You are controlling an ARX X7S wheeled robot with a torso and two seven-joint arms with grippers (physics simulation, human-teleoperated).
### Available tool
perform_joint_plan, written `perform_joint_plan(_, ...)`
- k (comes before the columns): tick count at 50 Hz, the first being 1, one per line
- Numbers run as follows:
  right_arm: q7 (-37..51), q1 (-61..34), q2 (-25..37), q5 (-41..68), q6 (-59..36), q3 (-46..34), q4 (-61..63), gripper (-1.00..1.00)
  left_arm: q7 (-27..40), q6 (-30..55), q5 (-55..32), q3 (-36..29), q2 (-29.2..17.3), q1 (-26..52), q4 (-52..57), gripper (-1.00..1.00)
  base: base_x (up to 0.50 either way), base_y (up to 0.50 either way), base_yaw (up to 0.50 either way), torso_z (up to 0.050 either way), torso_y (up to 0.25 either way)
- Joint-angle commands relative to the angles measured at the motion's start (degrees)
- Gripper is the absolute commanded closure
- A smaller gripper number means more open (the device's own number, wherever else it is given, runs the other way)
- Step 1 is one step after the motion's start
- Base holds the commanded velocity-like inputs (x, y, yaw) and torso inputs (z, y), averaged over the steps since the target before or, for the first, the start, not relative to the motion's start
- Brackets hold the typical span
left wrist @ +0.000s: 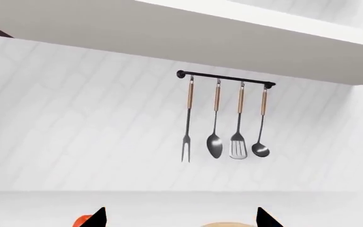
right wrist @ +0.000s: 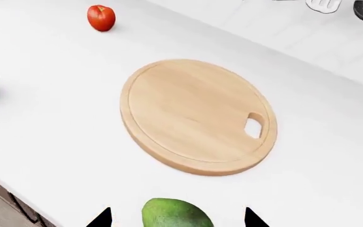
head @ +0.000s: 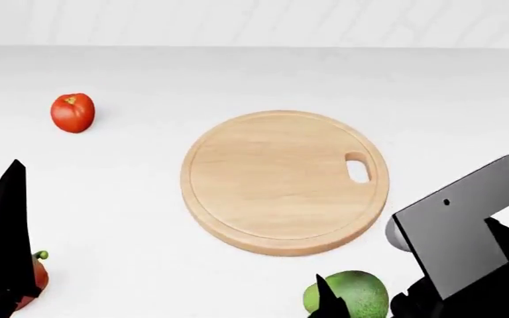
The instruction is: Place the avocado, onion, tomato and bell pepper on the cutting board.
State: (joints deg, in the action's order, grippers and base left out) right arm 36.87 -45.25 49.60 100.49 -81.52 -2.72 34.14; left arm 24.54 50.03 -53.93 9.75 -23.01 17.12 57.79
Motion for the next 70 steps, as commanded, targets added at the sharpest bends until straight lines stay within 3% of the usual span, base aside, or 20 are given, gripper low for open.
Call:
perform_joint_plan(1, -10.45, 2.94, -2.18, -13.05, -1.52, -1.97, -1.33, -1.0, 1.42, -0.36, -1.27, -0.47, -0.65, 0.05, 0.24, -1.0, 0.0, 0.0, 0.0, 0.0, 0.0)
perform_joint_plan(22, -24.52, -0.58, -2.69, -30.67, 2.83, -14.98, -5.11, -1.0, 5.68, -2.45, -4.62, -1.54, -3.35, -1.0, 1.44, -1.0, 0.0, 0.0, 0.0, 0.0, 0.0)
perform_joint_plan(65, -34.34, 1.37, -2.81, -46.24, 11.84, -30.44, -12.47, -1.0, 14.31, -13.32, -8.64, -8.64, -12.99, -2.73, 1.58, -1.0, 0.0, 0.0, 0.0, 0.0, 0.0)
perform_joint_plan(66, -34.17, 1.54, -2.75, -45.99, 11.71, -30.34, -12.21, 1.0, 14.36, -13.5, -8.63, -8.71, -13.15, -2.82, 1.52, -1.0, 0.0, 0.0, 0.0, 0.0, 0.0)
perform_joint_plan(70, -33.57, 1.23, -2.41, -44.36, 11.05, -29.1, -10.71, 1.0, 14.96, -13.96, -9.15, -9.31, -13.68, -2.39, 1.56, -1.0, 0.0, 0.0, 0.0, 0.0, 0.0)
